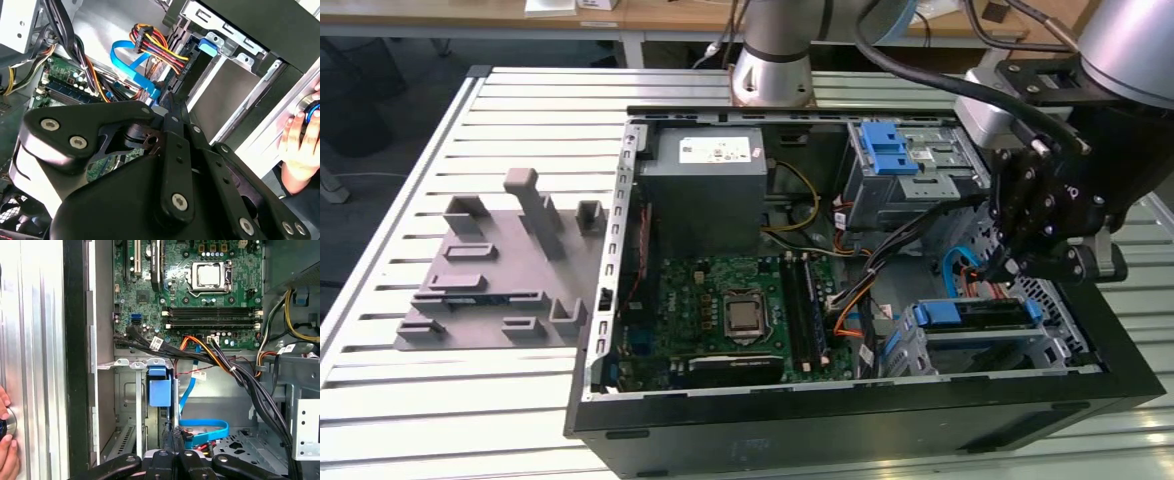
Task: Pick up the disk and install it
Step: 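Insert the second disk wire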
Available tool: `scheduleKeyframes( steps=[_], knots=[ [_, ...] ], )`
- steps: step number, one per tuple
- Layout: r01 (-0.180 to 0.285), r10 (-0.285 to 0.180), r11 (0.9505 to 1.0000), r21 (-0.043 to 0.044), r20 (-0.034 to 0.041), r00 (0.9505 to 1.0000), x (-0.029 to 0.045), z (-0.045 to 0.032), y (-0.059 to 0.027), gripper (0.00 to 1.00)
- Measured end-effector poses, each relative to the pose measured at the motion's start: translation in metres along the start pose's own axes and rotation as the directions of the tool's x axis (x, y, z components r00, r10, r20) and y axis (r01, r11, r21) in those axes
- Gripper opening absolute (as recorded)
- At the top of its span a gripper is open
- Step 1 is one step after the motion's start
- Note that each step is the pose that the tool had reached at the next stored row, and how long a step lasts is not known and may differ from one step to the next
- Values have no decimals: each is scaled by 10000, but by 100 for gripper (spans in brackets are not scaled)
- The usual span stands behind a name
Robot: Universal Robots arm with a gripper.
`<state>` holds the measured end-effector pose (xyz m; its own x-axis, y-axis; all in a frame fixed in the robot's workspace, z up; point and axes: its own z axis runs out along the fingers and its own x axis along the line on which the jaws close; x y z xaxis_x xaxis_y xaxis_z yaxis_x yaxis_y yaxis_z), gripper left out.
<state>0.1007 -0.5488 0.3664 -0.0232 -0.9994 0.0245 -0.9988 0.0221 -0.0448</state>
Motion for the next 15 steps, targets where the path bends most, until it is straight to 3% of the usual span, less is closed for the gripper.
scheduleKeyframes(
  steps=[6,10,13,14,15],
  knots=[
    [0,0,10000,-1,-4,10000,-85,-4,2,11],
    [2,-2,10000,-4,-52,10000,-115,-4,3,11],
    [8,-9,10000,-59,-61,10000,-127,-4,3,11],
    [20,-21,9999,-117,-62,10000,-128,-1,2,11],
    [22,-23,9999,-145,-62,10000,-130,0,2,17]
  ],
)
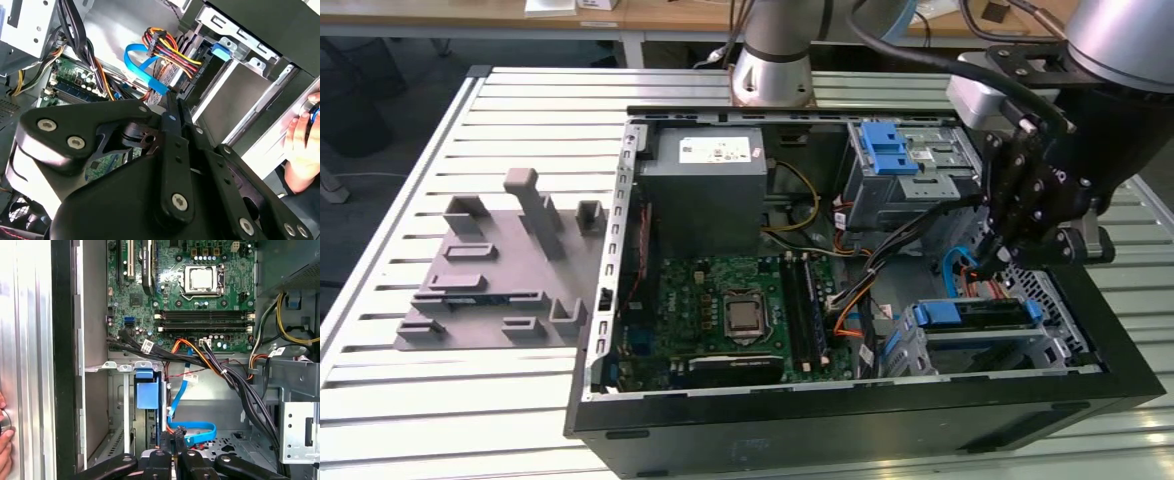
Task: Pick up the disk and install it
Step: 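Insert the second disk wire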
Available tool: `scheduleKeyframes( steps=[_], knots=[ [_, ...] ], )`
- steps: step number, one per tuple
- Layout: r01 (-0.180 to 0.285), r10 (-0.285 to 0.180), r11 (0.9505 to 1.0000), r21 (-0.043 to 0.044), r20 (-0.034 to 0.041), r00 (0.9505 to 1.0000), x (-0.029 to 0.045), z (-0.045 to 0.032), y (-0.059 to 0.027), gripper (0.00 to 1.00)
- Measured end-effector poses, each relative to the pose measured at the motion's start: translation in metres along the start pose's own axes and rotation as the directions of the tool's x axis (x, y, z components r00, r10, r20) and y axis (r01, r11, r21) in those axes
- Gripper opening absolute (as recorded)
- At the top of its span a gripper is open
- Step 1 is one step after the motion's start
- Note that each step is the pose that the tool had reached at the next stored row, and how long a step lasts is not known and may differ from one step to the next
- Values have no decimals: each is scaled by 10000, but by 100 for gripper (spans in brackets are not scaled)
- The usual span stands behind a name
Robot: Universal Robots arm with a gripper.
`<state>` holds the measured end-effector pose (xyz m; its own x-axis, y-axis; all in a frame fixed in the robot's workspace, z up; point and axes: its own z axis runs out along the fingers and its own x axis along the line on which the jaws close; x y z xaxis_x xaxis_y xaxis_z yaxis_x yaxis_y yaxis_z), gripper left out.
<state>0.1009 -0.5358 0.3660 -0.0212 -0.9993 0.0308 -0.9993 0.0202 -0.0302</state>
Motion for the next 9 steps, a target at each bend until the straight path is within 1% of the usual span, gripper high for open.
scheduleKeyframes(
  steps=[3,4,5,6,9],
  knots=[
    [9,-9,10000,-86,-3,10000,-5,10,-4,17],
    [11,-11,9999,-108,-4,10000,-6,16,-7,19],
    [13,-13,9999,-126,-3,10000,-6,23,-12,19],
    [15,-15,9999,-144,-3,10000,-7,29,-19,25],
    [16,-16,9998,-177,-6,10000,-9,49,-36,25]
  ],
)
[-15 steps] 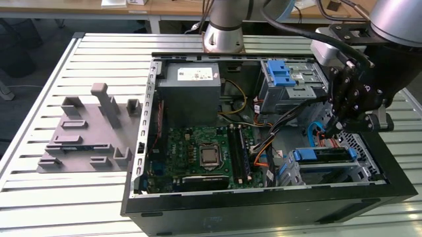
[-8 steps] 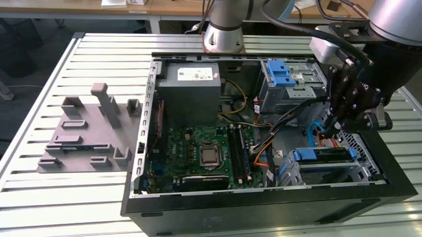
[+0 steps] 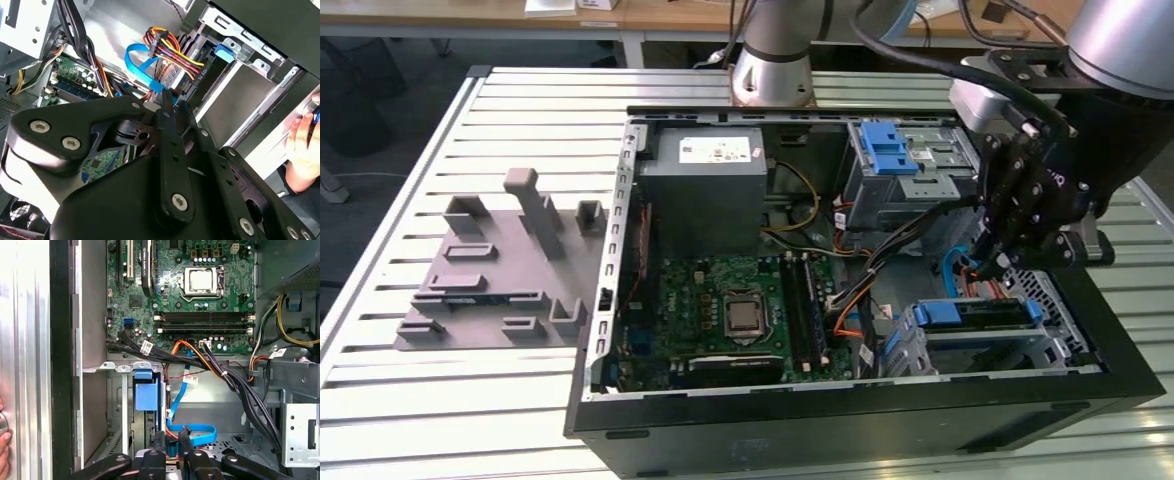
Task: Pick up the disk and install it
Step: 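Insert the second disk wire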
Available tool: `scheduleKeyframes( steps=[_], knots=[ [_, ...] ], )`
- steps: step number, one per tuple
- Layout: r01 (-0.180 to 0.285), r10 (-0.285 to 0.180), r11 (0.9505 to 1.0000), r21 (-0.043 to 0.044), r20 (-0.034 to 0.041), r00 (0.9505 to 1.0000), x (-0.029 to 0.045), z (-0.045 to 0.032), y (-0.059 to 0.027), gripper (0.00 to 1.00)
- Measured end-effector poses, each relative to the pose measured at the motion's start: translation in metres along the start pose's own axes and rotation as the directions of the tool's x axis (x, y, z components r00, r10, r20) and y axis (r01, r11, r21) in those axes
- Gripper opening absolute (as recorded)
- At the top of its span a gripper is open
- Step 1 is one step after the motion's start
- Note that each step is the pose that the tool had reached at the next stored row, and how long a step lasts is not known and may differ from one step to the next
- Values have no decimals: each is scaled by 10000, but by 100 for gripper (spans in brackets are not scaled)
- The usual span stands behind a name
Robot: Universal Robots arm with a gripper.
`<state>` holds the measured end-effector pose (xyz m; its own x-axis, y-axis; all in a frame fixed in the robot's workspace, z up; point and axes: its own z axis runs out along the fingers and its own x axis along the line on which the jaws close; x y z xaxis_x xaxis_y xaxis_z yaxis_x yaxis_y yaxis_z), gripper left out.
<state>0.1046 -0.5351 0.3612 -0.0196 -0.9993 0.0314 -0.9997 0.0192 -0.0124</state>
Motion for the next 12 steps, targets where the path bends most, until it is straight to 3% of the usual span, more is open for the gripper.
scheduleKeyframes(
  steps=[8,10,12],
  knots=[
    [1,-1,10000,-38,-1,10000,-2,53,-9,25],
    [2,-2,10000,-38,3,10000,-2,57,-9,17],
    [1,-1,10000,-40,80,10000,-2,61,-9,16]
  ],
)
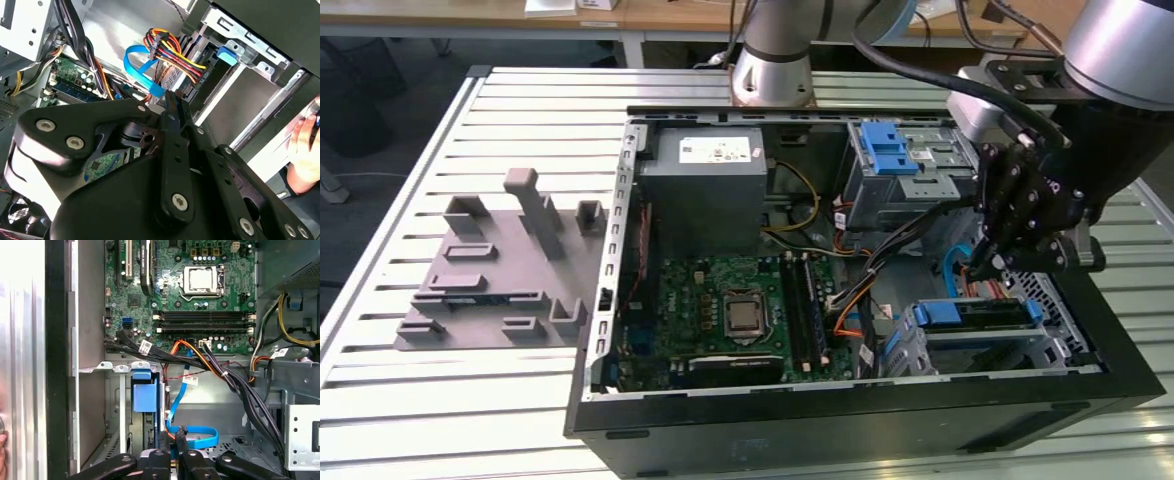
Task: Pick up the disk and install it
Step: 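Insert the second disk wire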
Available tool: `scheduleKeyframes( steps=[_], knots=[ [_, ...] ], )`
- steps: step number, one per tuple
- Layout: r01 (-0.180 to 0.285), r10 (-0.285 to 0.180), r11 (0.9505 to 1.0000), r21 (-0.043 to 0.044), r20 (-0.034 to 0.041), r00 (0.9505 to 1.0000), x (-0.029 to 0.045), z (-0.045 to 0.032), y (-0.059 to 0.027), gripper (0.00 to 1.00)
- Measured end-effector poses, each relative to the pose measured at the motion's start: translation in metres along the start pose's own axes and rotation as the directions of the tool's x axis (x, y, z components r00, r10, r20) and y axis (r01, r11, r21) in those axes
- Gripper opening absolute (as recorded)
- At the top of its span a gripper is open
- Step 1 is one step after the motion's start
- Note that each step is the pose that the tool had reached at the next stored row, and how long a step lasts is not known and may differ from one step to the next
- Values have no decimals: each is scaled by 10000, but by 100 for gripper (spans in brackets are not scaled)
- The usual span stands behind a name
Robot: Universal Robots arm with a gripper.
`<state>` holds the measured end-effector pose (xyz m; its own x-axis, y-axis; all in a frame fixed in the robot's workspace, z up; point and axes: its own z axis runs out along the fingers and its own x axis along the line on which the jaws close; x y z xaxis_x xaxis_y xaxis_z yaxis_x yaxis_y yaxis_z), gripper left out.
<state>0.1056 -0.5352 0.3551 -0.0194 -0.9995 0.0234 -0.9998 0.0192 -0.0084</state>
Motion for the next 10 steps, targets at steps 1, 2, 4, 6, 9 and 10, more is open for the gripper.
scheduleKeyframes(
  steps=[1,2,4,6,9,10],
  knots=[
    [-1,1,10000,-2,107,9999,0,0,0,16],
    [-1,1,10000,-5,271,9996,-1,1,0,16],
    [-3,4,10000,-9,502,9987,0,4,0,16],
    [-7,-2,9999,165,560,9984,46,52,13,16],
    [-9,-4,9997,248,535,9986,61,68,32,16],
    [-9,-5,9996,268,507,9987,64,72,39,16]
  ],
)
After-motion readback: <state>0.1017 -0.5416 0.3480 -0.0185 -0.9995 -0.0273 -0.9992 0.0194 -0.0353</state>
